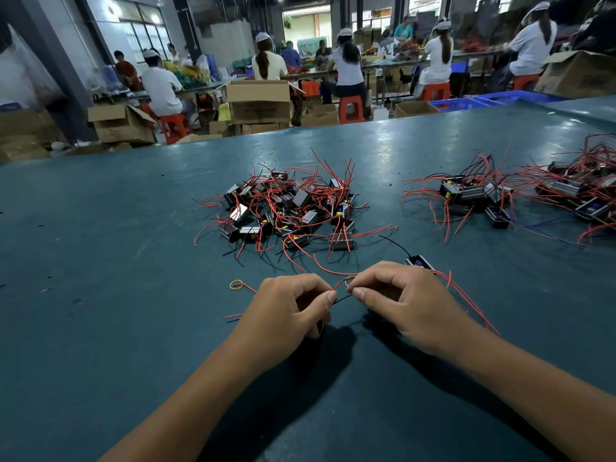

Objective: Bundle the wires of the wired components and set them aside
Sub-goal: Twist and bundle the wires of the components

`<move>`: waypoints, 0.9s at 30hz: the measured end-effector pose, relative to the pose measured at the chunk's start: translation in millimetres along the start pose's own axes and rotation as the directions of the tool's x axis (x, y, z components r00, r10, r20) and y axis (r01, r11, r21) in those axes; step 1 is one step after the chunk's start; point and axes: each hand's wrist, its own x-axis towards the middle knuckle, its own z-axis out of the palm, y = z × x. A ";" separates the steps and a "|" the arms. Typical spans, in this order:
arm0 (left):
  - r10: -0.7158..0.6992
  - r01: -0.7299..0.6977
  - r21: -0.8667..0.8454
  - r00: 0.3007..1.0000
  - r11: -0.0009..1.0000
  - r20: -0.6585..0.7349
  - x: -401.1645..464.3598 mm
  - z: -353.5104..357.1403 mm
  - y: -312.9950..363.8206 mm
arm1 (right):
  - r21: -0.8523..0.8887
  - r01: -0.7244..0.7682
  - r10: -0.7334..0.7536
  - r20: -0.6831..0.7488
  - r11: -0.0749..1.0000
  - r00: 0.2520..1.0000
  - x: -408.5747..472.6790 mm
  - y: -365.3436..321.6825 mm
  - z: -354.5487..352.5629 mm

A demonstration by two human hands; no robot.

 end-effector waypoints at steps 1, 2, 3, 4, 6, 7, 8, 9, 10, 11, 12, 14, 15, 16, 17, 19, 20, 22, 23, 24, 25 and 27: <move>0.001 -0.001 0.003 1.000 1.000 -0.001 -0.2 -0.2 0.2 | 0.010 -0.001 0.001 -0.012 1.000 1.000 0.0 0.0 0.9; 0.003 -0.003 0.004 1.000 1.000 -0.004 -0.2 -0.2 0.5 | 0.028 -0.005 0.006 -0.020 1.000 1.000 0.1 -0.1 1.9; 0.004 -0.004 0.002 1.000 1.000 -0.006 -0.2 0.0 0.8 | 0.053 -0.015 0.016 -0.025 0.998 1.000 0.3 -0.2 3.0; 0.004 -0.004 -0.003 1.000 1.000 -0.009 0.0 0.4 1.1 | 0.082 -0.029 0.031 -0.027 0.996 0.999 0.5 -0.4 4.5; 0.005 -0.005 -0.013 1.000 1.000 -0.015 0.2 1.4 1.5 | 0.132 -0.051 0.054 -0.025 0.990 0.998 0.4 -0.4 7.0; 0.004 -0.004 -0.015 1.000 1.000 -0.019 0.1 2.1 1.6 | 0.148 -0.056 0.060 -0.024 0.987 0.998 0.0 -0.3 7.9; 0.000 0.000 -0.020 1.000 1.000 -0.023 0.0 2.7 1.6 | 0.159 -0.058 0.062 -0.024 0.986 0.998 -0.5 -0.1 8.2; -0.006 0.005 -0.027 1.000 1.000 -0.027 0.1 3.3 1.5 | 0.165 -0.058 0.063 -0.025 0.985 0.998 -1.0 0.1 8.4; -0.011 0.010 -0.034 0.999 0.999 -0.031 -0.1 3.7 1.4 | 0.172 -0.059 0.064 -0.028 0.983 0.998 -1.3 0.2 8.6; -0.014 0.012 -0.040 0.999 0.999 -0.034 -0.3 4.0 1.3 | 0.179 -0.061 0.067 -0.030 0.982 0.997 -1.4 0.6 8.7; -0.015 0.013 -0.047 0.999 0.999 -0.038 -0.7 4.3 1.4 | 0.187 -0.063 0.070 -0.032 0.980 0.997 -1.2 1.0 8.9; -0.019 0.016 -0.060 0.999 0.998 -0.045 -0.8 5.0 2.0 | 0.195 -0.061 0.069 -0.034 0.979 0.997 -0.4 1.6 9.4; -0.020 0.017 -0.064 0.999 0.998 -0.048 -1.0 5.3 2.3 | 0.198 -0.057 0.065 -0.035 0.979 0.997 -0.2 1.6 9.5; -0.019 0.016 -0.064 0.999 0.998 -0.049 -1.0 5.8 2.8 | 0.202 -0.052 0.060 -0.036 0.978 0.998 -0.1 1.4 9.6; -0.017 0.014 -0.063 0.999 0.998 -0.049 -1.3 6.1 3.2 | 0.209 -0.048 0.056 -0.035 0.977 0.998 -0.3 1.0 9.7; -0.015 0.012 -0.065 0.999 0.998 -0.049 -1.7 6.8 4.1 | 0.222 -0.044 0.052 -0.030 0.974 0.998 -0.7 0.5 10.2; -0.016 0.012 -0.068 0.999 0.998 -0.049 -1.9 7.2 4.4 | 0.219 -0.043 0.051 -0.032 0.975 0.998 -0.8 0.5 10.5; -0.019 0.015 -0.073 0.998 0.997 -0.052 -1.9 7.9 4.8 | 0.207 -0.042 0.051 -0.039 0.977 0.998 -0.7 0.8 11.1; -0.019 0.015 -0.072 0.998 0.997 -0.054 -1.7 8.3 4.9 | 0.207 -0.045 0.054 -0.042 0.977 0.998 -0.7 0.8 11.1; -0.019 0.015 -0.070 0.998 0.997 -0.056 -1.5 8.7 5.0 | 0.211 -0.047 0.057 -0.044 0.976 0.997 -0.8 0.8 11.2; -0.019 0.015 -0.068 0.998 0.998 -0.057 -1.6 9.1 5.1 | 0.216 -0.049 0.060 -0.045 0.975 0.997 -1.0 0.6 11.1; -0.018 0.014 -0.069 0.998 0.998 -0.059 -1.8 9.8 5.6 | 0.221 -0.055 0.066 -0.046 0.974 0.997 -1.3 0.3 11.2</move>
